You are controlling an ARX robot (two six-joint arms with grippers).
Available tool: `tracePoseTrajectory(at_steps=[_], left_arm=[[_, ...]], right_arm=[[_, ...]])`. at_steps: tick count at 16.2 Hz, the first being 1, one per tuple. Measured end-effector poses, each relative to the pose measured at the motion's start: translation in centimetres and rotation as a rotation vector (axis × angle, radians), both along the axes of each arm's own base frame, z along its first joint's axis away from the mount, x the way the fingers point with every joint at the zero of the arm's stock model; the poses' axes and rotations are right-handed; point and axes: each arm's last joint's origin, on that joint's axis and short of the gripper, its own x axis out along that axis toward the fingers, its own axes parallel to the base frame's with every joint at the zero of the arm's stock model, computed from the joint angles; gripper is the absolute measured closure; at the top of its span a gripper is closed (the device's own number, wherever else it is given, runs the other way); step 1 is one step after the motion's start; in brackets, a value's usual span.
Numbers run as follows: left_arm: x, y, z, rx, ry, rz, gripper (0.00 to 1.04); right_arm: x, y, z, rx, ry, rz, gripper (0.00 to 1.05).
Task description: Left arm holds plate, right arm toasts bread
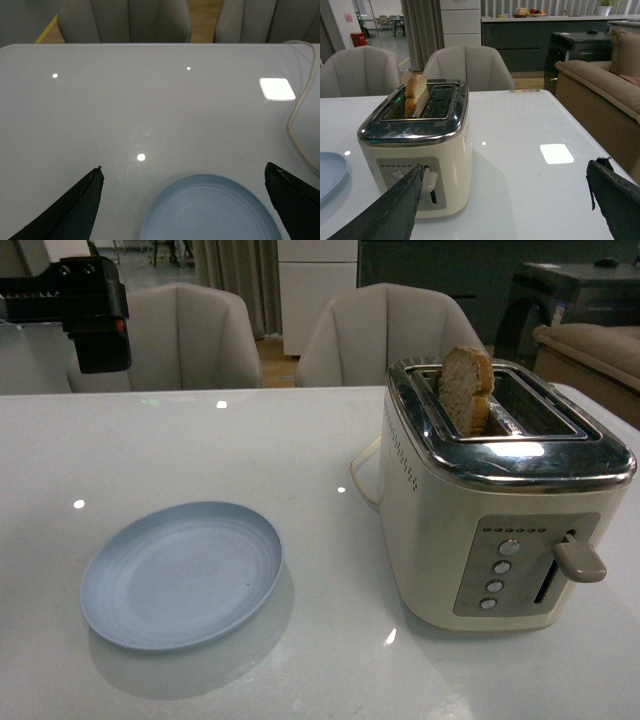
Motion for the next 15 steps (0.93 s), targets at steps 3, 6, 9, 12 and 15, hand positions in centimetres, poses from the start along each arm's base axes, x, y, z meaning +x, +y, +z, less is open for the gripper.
tracePoseTrajectory(at_steps=[3,6,9,12,15], left_arm=[[-1.9,0.2,2.7,0.002,-0.074,-0.004,0.07],[-5.3,0.9,2.9,-0.002,-0.361,-0.088,0.34],[-8.2,2.6,0.6,0.013,-0.382,-0.072,0.62],[-10.8,3.6,-1.8,0.014,-0.359,-0.083,0.93],[-12.8,4.4,-3.0,0.017,-0.366,-0.081,1.03]], right_arm=[[0.0,0.0,0.0,0.000,0.000,0.000,0.06],[0.0,0.0,0.0,0.000,0.001,0.000,0.06],[0.0,0.0,0.0,0.000,0.000,0.000,0.06],[0.0,0.0,0.0,0.000,0.000,0.000,0.06],[0.0,0.0,0.0,0.000,0.000,0.000,0.06]])
